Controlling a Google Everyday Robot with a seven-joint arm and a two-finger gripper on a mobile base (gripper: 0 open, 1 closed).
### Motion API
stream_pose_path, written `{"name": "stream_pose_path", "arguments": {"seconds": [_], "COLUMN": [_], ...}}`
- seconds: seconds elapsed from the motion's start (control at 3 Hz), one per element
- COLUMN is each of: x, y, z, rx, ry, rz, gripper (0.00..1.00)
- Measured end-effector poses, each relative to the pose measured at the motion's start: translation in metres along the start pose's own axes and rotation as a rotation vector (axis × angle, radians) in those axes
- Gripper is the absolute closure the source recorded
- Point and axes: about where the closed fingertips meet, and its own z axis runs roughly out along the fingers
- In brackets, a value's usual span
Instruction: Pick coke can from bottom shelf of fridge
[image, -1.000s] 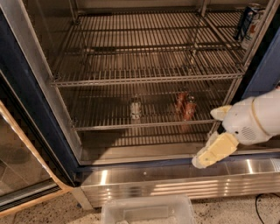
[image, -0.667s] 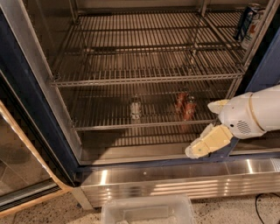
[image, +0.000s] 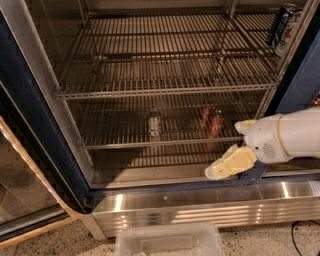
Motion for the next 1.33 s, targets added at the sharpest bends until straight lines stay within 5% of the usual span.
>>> {"name": "stream_pose_path", "arguments": {"seconds": [0.67,1.33], "x": [0.021,0.026], "y": [-0.027,-0.033], "z": [0.117,0.145], "rx": [-0.041,-0.054], "ry": [-0.253,-0.268], "rz": [0.204,0.245], "gripper": [0.00,0.00]}}
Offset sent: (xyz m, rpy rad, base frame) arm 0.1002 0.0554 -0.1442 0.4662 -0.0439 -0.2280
